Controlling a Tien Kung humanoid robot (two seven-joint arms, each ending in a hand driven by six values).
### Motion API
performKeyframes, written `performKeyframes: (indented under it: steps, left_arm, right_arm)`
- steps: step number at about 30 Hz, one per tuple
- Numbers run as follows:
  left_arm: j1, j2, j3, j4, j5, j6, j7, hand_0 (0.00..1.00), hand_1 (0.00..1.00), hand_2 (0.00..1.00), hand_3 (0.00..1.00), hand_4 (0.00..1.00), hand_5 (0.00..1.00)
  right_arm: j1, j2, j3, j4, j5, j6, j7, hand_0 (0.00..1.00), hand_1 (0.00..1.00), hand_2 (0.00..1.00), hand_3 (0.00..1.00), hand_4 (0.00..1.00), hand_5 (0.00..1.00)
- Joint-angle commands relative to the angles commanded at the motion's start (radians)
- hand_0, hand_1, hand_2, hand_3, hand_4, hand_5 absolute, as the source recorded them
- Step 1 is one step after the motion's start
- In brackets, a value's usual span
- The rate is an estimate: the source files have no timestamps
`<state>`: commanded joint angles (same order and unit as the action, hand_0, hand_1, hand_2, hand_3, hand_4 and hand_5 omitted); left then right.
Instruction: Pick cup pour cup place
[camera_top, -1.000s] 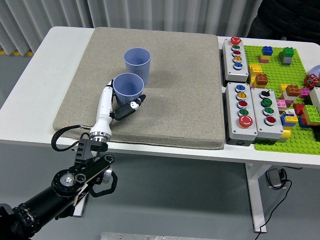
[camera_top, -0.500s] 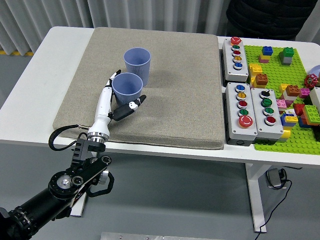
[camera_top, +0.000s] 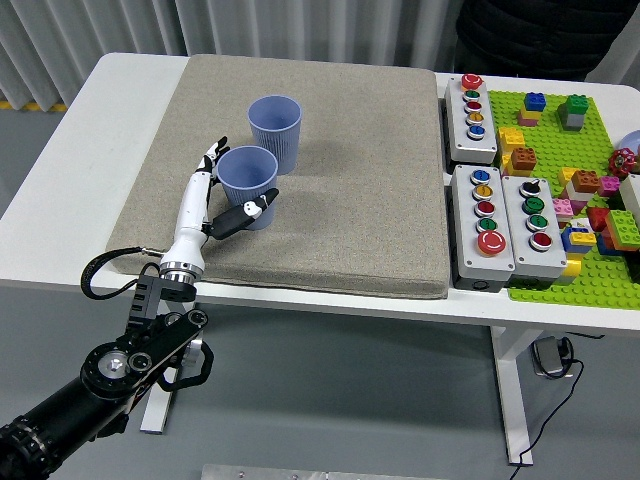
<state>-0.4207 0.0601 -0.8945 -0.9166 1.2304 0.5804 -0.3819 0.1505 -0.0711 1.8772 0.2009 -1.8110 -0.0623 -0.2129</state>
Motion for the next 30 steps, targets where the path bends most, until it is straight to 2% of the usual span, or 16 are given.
performKeyframes:
  steps: [9, 18, 26, 27, 30]
  left_arm:
    - [0.053, 0.052, -0.012, -0.112, 0.027, -0.034, 0.027, 0.76, 0.823, 0.998, 0.998, 0.998, 0.488]
    - [0.101, 0.077, -0.049, -0.187, 0.054, -0.046, 0.04, 0.77, 0.831, 0.998, 0.998, 0.998, 0.497]
    - [0.13, 0.109, -0.099, -0.321, 0.055, -0.041, 0.045, 0.775, 0.836, 0.998, 0.998, 0.998, 0.508]
    - [0.128, 0.11, -0.105, -0.33, 0.045, -0.043, 0.044, 0.763, 0.826, 0.993, 0.998, 0.998, 0.812]
    - [0.111, 0.121, -0.136, -0.373, -0.01, -0.057, 0.042, 0.763, 0.826, 0.993, 0.998, 0.998, 0.812]
  right_arm:
    - [-0.003, -0.002, 0.005, 0.001, -0.006, 0.0, -0.001, 0.701, 0.706, 0.669, 0.636, 0.058, 0.307]
    - [-0.012, -0.002, 0.011, 0.002, -0.017, 0.002, -0.002, 0.7, 0.706, 0.669, 0.635, 0.058, 0.307]
    - [-0.016, -0.001, 0.012, 0.002, -0.018, 0.001, -0.002, 0.7, 0.706, 0.669, 0.635, 0.058, 0.307]
    - [-0.016, -0.001, 0.012, 0.002, -0.019, 0.001, -0.002, 0.7, 0.706, 0.669, 0.635, 0.058, 0.308]
    - [-0.015, -0.001, 0.012, 0.001, -0.019, 0.001, -0.001, 0.7, 0.706, 0.669, 0.635, 0.058, 0.308]
